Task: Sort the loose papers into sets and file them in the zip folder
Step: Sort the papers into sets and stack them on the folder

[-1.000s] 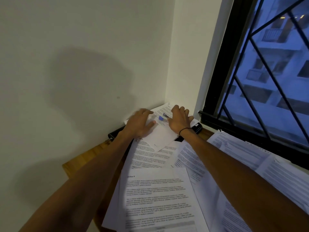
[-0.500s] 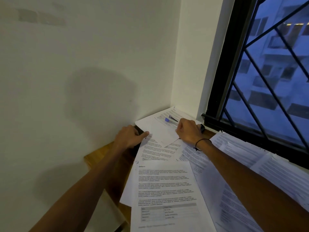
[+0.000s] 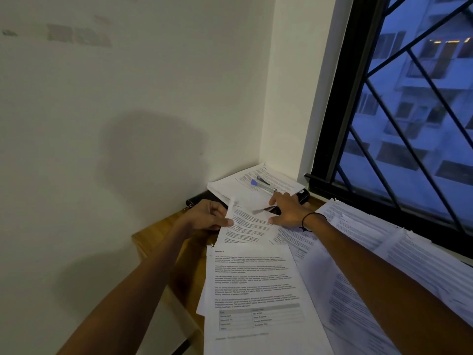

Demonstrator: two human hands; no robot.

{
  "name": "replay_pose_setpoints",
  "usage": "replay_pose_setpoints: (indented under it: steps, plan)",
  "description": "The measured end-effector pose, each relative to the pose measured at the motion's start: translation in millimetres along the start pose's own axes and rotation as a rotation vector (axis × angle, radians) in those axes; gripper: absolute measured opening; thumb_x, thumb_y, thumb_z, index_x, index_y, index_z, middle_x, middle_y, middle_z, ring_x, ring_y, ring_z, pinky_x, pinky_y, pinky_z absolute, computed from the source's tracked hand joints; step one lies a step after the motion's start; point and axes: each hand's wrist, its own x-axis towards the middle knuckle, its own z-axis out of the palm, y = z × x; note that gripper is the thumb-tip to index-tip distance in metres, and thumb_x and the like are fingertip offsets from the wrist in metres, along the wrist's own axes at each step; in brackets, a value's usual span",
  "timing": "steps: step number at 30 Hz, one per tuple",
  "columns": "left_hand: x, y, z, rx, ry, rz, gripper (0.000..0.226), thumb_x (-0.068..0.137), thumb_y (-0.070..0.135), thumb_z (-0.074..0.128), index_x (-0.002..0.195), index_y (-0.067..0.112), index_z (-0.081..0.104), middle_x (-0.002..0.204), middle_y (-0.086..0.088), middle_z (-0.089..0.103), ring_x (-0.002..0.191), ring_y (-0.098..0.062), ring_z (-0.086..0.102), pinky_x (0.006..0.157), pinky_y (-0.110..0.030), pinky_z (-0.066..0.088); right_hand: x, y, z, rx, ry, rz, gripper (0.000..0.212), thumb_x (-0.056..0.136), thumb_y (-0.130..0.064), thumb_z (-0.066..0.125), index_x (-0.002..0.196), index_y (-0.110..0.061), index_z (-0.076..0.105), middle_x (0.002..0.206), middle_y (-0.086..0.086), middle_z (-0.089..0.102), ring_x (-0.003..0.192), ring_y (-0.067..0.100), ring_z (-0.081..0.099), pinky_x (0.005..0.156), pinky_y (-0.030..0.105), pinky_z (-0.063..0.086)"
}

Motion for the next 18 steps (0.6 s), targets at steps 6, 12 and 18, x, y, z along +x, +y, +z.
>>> replay_pose_setpoints:
  steps: [6,12,18]
  plan:
    - [-9.1,2.5,7.5,-0.151,-0.019,0.157,0.023,0.085,-0.005,0.076,0.103,-0.009,0.063,0.105,-0.022,0.076,0.103,-0.035,0.074,0.081,-0.038,0.064,-7.6,10.6,-3.6,0.193,0.028,-0.016,0.045,0.086,-0.027,0.076,0.121,-0.035,0.048,0.114,-0.007,0.062,0.118,0.018,0.046,0.090,0.041,0.028]
    - [-3.1,-2.5,9.1,-0.239,0.007,0.160,0.030,0.083,-0.004,0.078,0.107,-0.010,0.061,0.113,-0.025,0.073,0.107,-0.039,0.072,0.092,-0.050,0.060,-9.1,19.4,-8.9,0.393,0.122,-0.087,0.039,0.081,-0.014,0.080,0.105,-0.037,0.061,0.093,-0.005,0.062,0.086,0.013,0.061,0.098,0.056,0.047]
    - [2.3,-1.6,12.5,-0.272,0.058,0.133,0.026,0.083,-0.003,0.078,0.105,-0.002,0.066,0.103,-0.014,0.078,0.105,-0.034,0.074,0.096,-0.053,0.058,1.5,30.5,-4.0,0.413,0.169,-0.081,0.034,0.078,-0.024,0.082,0.096,-0.045,0.063,0.090,-0.008,0.065,0.087,0.013,0.065,0.102,0.062,0.042]
